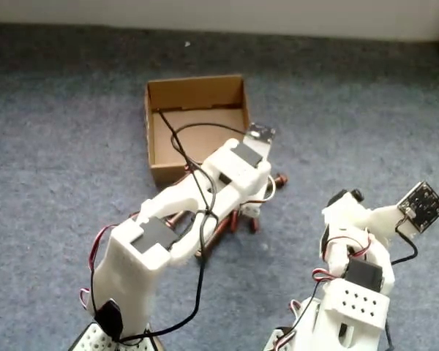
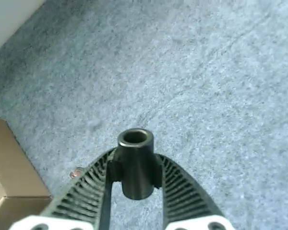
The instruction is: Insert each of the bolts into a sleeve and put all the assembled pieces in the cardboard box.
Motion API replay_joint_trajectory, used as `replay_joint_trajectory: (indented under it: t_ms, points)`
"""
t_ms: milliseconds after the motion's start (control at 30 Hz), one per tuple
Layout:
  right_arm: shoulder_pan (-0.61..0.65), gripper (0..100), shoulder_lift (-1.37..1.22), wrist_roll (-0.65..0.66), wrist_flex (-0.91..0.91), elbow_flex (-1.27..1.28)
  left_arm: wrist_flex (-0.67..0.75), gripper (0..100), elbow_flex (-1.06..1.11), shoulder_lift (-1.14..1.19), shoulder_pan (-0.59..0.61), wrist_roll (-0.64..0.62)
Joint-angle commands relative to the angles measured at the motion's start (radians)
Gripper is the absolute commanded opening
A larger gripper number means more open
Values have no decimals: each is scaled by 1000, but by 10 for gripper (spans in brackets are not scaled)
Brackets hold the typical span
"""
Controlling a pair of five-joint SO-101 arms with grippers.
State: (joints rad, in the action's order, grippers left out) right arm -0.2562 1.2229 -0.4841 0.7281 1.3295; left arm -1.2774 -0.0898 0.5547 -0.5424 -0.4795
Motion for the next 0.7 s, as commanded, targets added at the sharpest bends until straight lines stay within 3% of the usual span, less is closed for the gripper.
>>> replay_joint_trajectory:
  t_ms: [0,133,367,667]
  points:
    - [-5,5,21,-5,-19,-10,8,175,-7,-30,31,-3]
    - [-5,5,21,-5,-19,-10,8,264,-27,-25,47,-9]
    - [30,5,22,-3,-19,-10,32,191,-68,-19,105,-3]
    - [30,5,22,-3,-19,-10,66,134,-67,-19,96,-2]
